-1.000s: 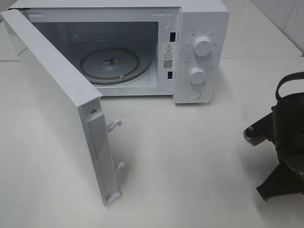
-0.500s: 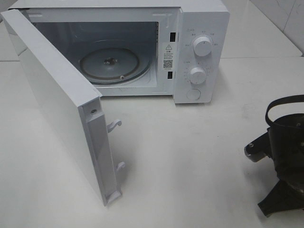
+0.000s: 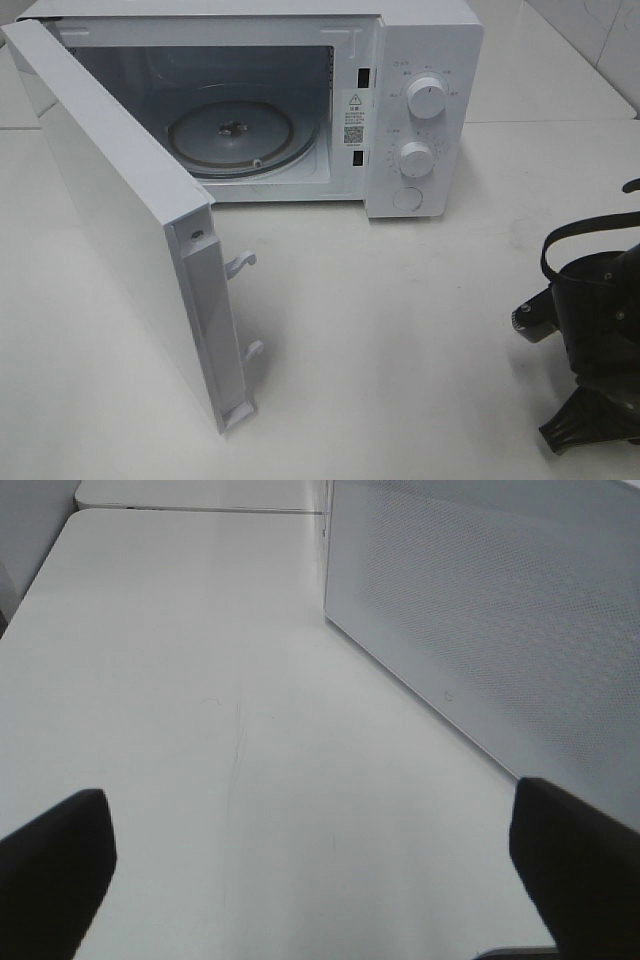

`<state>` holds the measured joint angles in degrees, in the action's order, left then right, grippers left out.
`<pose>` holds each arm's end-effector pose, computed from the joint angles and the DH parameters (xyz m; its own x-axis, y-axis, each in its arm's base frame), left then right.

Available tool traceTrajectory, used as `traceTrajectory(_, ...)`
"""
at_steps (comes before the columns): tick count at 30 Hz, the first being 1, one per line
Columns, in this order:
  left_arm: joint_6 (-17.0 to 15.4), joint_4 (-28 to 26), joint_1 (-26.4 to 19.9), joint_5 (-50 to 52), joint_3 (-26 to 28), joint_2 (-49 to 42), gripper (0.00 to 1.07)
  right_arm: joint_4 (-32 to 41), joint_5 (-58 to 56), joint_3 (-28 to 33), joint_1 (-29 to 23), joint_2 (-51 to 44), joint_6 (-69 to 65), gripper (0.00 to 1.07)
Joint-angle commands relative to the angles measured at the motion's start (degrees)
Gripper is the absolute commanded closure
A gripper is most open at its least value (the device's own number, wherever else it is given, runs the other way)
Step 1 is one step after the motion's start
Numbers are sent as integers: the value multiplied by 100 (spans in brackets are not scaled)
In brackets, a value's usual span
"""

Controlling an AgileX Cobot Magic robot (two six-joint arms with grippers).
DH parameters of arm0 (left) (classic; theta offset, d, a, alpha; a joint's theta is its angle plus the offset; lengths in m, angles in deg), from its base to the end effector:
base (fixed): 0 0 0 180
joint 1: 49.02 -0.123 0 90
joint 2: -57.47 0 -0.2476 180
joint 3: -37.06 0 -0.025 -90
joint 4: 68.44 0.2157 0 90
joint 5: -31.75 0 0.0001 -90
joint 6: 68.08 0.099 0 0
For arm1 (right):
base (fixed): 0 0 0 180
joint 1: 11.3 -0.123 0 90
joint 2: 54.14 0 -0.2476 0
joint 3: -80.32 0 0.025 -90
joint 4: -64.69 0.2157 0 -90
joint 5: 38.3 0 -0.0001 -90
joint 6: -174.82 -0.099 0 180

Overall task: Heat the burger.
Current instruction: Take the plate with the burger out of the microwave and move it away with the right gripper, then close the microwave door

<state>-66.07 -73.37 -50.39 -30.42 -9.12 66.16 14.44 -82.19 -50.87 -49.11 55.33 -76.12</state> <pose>0.0054 -0.0074 0.2601 -0.4533 -0.0160 -0.8912 0.0415 0.9984 -0.0391 0.1676 0.0632 0.0828 -0.9696 -0.2164 -0.1143 -0.1221 0.8325 -0.5405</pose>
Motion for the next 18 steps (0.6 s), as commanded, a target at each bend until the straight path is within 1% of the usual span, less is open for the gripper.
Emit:
traceTrajectory(1, -40, 6, 0, 74, -23, -86, 7, -40, -74, 29, 17, 11, -11, 79)
traceTrajectory(2, -40, 6, 0, 74, -23, -86, 7, 0, -80, 23, 17, 11, 86, 73)
traceTrajectory(3, -40, 6, 0, 74, -23, -86, 7, 29, -80, 23, 17, 6, 149, 69)
traceTrajectory(4, -40, 6, 0, 74, -23, -86, 7, 29, -80, 23, 17, 6, 149, 69)
traceTrajectory(5, -40, 6, 0, 74, -23, -86, 7, 92, -86, 6, 17, -34, 252, 65)
traceTrajectory(9, -40, 6, 0, 74, -23, -86, 7, 120, -80, 0, 17, -206, 338, 63)
traceTrajectory(13, -40, 6, 0, 74, -23, -86, 7, 235, -80, -11, 17, -739, 625, 63)
traceTrajectory(14, -40, 6, 0, 74, -23, -86, 7, 235, -80, -11, 17, -739, 625, 63)
traceTrajectory(15, -40, 6, 0, 74, -23, -86, 7, 384, -80, -40, 17, -997, 894, 62)
traceTrajectory(17, -40, 6, 0, 74, -23, -86, 7, 447, -57, -40, 17, -1129, 1049, 62)
traceTrajectory(18, -40, 6, 0, 74, -23, -86, 7, 573, -57, -40, 17, -1358, 1364, 61)
